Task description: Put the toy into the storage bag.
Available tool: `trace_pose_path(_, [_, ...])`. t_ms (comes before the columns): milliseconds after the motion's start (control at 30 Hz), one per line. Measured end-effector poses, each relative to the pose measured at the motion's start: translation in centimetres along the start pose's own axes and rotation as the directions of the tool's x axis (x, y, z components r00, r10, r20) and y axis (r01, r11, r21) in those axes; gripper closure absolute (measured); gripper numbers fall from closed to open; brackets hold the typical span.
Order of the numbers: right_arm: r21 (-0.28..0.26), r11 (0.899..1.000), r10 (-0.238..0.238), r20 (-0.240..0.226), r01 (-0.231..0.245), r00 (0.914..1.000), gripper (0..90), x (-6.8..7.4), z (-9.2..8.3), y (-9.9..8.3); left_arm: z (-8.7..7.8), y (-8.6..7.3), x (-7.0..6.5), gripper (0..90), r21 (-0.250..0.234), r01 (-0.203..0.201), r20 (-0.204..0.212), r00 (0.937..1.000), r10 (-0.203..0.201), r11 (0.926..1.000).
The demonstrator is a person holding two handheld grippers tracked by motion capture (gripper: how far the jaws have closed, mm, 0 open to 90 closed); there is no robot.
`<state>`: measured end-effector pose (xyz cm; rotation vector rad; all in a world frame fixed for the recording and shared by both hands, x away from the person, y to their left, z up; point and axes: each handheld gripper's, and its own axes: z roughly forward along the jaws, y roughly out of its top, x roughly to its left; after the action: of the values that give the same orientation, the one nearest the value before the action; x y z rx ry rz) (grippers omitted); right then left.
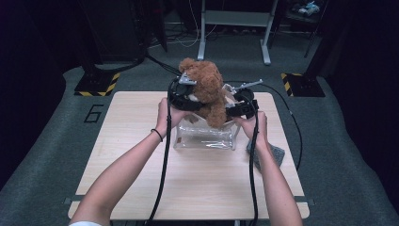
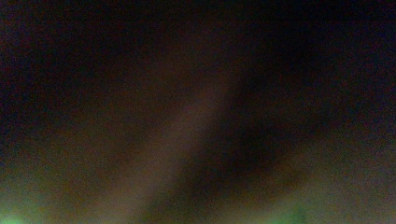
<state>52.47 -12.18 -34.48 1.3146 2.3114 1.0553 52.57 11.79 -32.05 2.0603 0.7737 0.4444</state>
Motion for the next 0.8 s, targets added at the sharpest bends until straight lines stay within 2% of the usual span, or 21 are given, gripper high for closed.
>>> trace_pose_path(33, [0.004,1.000,0.005,-0.007,-0.005,1.0000,53.5,-0.2,0.1,-0.1,-0.1,0.0,0.1,44.4,0.000,-0.001,0.007,1.0000,0.001,1.0000])
trace_pose_path(100, [-0.049,0.999,0.010,0.000,-0.010,0.9999,50.2,-0.4,-0.3,-0.4,-0.3,-0.3,0.2,44.1,-0.003,-0.001,0.019,0.9998,0.001,1.0000])
trace_pose_path(133, [-0.065,0.998,0.020,0.008,-0.020,0.9998,45.6,-0.5,-0.5,-0.5,-0.4,-0.4,0.3,43.1,-0.010,0.000,0.025,0.9997,0.000,0.9999])
trace_pose_path(200, [-0.093,0.995,0.037,0.034,-0.034,0.9987,44.7,-0.8,-0.9,-0.6,-1.0,-0.6,0.4,39.7,-0.032,0.008,0.016,0.9998,-0.008,0.9995])
trace_pose_path(300, [-0.108,0.994,0.031,0.088,-0.021,0.9956,41.5,-1.3,-1.1,-0.7,-1.9,-1.0,0.7,33.6,-0.059,0.027,0.007,0.9996,-0.027,0.9979])
trace_pose_path(367, [-0.115,0.992,0.061,0.086,-0.050,0.9944,40.6,-1.5,-1.2,-0.8,-2.4,-1.3,0.9,32.0,-0.070,0.027,0.008,0.9996,-0.026,0.9972])
trace_pose_path(433, [-0.123,0.990,0.074,0.079,-0.064,0.9941,40.0,-1.8,-1.3,-0.9,-2.7,-1.9,1.1,31.6,-0.081,0.026,0.009,0.9996,-0.026,0.9963])
trace_pose_path(467, [-0.128,0.990,0.066,0.079,-0.056,0.9947,39.9,-2.0,-1.3,-0.9,-2.8,-2.2,1.1,31.8,-0.097,0.035,0.003,0.9994,-0.035,0.9946])
trace_pose_path(533, [-0.138,0.989,0.067,0.091,-0.054,0.9936,39.4,-2.2,-1.4,-0.9,-2.9,-2.9,1.2,39.1,-0.119,0.035,-0.003,0.9994,-0.036,0.9923])
trace_pose_path(633, [-0.155,0.986,0.084,0.114,-0.065,0.9900,37.7,-2.6,-1.4,-0.6,-2.8,-3.6,1.3,44.8,-0.138,0.053,-0.003,0.9985,-0.054,0.9890])
trace_pose_path(733, [-0.170,0.984,0.089,0.168,-0.060,0.9818,37.2,-3.4,-1.3,0.2,-2.9,-3.9,1.2,51.1,-0.138,0.044,0.009,0.9990,-0.043,0.9895])
trace_pose_path(767, [-0.169,0.983,0.100,0.198,-0.066,0.9751,36.8,-3.7,-1.1,0.5,-2.9,-4.0,1.2,52.7,-0.138,0.045,0.011,0.9990,-0.044,0.9894])
trace_pose_path(800, [-0.157,0.985,0.106,0.210,-0.073,0.9719,36.5,-4.0,-0.8,0.7,-2.9,-4.1,1.2,53.3,-0.133,0.045,0.020,0.9989,-0.043,0.9900])
